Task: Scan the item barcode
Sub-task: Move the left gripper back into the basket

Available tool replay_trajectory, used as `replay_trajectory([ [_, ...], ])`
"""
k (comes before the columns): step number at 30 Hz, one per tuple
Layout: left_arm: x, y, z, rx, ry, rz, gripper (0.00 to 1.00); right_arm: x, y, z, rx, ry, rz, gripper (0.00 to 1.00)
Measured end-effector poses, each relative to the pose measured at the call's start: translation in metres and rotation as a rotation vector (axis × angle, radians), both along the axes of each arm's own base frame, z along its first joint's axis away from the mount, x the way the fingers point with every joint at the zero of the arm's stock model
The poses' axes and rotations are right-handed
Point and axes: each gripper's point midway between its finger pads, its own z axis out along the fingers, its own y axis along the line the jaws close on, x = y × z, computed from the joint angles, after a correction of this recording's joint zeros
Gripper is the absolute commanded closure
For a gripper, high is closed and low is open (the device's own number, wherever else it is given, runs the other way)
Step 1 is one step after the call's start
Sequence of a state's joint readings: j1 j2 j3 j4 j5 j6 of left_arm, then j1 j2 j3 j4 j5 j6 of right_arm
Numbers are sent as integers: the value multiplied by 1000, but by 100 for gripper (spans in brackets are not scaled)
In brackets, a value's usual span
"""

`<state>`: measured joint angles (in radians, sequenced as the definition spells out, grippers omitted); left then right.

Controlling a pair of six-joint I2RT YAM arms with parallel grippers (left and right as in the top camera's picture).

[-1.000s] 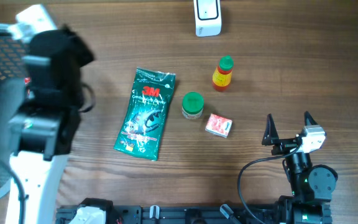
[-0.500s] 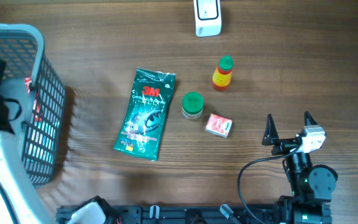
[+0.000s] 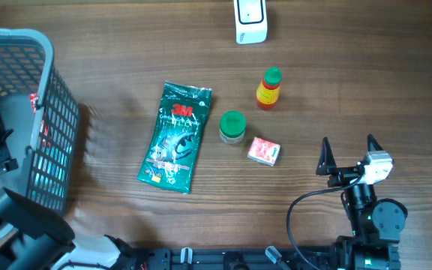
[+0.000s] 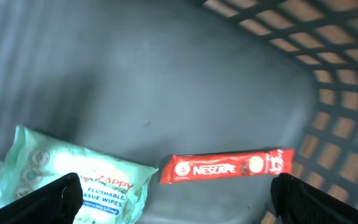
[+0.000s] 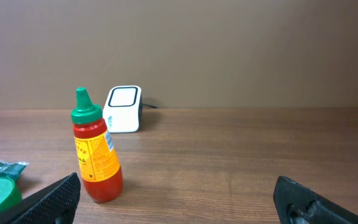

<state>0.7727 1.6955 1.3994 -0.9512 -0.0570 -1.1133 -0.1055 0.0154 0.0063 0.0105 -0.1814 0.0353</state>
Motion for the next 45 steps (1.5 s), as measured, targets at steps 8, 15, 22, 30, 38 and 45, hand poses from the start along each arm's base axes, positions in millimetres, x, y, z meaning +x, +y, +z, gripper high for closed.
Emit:
replay_trajectory([
  [8,-9,-9,-45,-123,56,170,0,0,0,0,0,0,0,0],
  [15,-25,-34,-82,-247,86,395,0,0,0,0,0,0,0,0],
  [22,-21,-32,-88,-231,38,439,35,0,0,0,0,0,0,0],
  [30,-11,-54,-90,-195,66,376,96,0,0,0,0,0,0,0],
  [38,-6,-58,-89,-186,61,352,96,0,0,0,0,0,0,0],
  [45,-28,-38,-59,-167,-41,362,96,0,0,0,0,0,0,0],
])
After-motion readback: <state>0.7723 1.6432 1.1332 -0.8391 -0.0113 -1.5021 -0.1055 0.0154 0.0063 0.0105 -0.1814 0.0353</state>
